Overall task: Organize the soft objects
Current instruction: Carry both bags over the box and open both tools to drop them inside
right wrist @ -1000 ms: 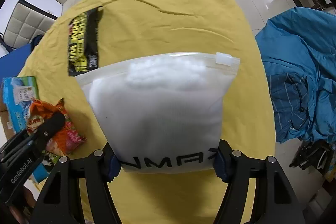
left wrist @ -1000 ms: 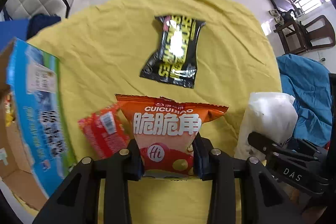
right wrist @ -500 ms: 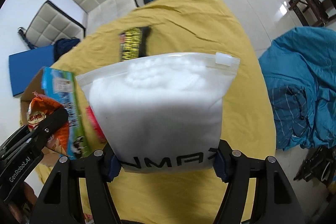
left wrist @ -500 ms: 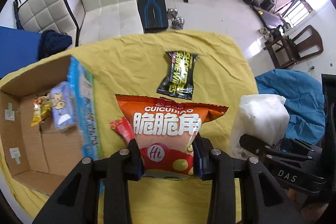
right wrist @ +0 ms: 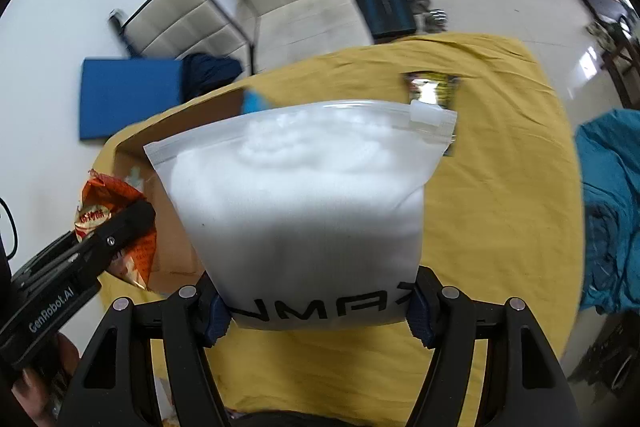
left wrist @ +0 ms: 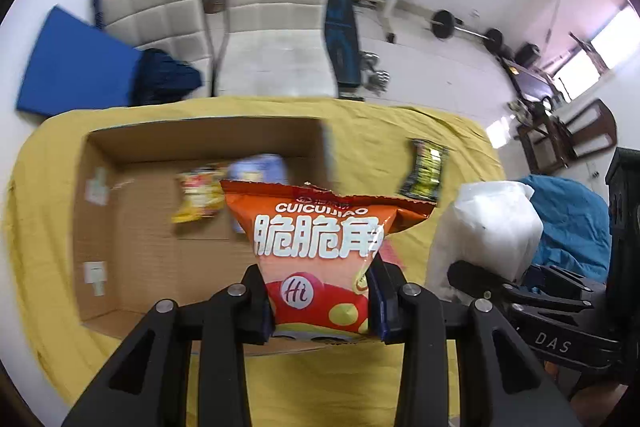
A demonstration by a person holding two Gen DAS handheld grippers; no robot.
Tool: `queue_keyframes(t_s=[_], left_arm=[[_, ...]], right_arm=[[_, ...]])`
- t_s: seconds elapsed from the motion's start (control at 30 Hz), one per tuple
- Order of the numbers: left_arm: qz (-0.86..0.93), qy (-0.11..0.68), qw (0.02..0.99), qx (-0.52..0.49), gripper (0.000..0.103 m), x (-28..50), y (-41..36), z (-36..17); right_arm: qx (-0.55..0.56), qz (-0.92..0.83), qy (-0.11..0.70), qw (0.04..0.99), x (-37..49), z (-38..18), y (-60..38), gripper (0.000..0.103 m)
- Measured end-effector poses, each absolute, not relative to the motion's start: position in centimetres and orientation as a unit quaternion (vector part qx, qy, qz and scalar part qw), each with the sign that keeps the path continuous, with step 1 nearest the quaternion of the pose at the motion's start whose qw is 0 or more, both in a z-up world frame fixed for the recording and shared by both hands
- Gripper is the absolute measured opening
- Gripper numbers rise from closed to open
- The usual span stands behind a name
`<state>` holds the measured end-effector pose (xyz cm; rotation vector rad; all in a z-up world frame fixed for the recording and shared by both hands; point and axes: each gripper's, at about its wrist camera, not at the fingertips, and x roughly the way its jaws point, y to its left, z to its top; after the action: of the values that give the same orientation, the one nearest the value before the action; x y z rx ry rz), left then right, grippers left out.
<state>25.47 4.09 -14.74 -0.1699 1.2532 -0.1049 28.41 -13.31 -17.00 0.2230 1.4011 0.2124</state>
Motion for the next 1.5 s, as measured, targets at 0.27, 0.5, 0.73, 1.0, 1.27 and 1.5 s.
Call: queue_keyframes(t_s=[0.27, 0.5, 0.73, 1.0, 1.27, 1.5], left_arm=[[0.004, 0.587, 0.806, -0.079, 0.033, 24.7, 13.7, -15.9], [0.02, 0.605, 0.792, -0.081, 0.033, 24.6, 17.7, -18.6], [0.022, 0.629, 0.773, -0.082, 0.033, 25.3, 19.3, -22.2], [0.035, 0.664, 0.744, -0.059, 0.033, 29.9, 20.8, -28.0], [0.038, 0.692, 0.72, -0.033, 0.034, 35.0, 20.9, -32.4], [0.037, 0.708, 0.705, -0.019, 0.035, 36.5, 20.8, -33.8]], right_arm=[[0.071, 0.136, 0.654, 0.741, 28.8, -17.6, -2.5, 0.071], [0.052, 0.127, 0.678, 0.722, 30.2, -21.5, 2.4, 0.071], [0.037, 0.101, 0.711, 0.695, 31.3, -27.1, 3.8, 0.071], [0.021, 0.066, 0.737, 0.672, 31.8, -32.4, 4.2, 0.072], [0.001, 0.059, 0.746, 0.664, 33.1, -33.7, 5.9, 0.072], [-0.009, 0.054, 0.752, 0.656, 33.6, -34.7, 5.9, 0.074]])
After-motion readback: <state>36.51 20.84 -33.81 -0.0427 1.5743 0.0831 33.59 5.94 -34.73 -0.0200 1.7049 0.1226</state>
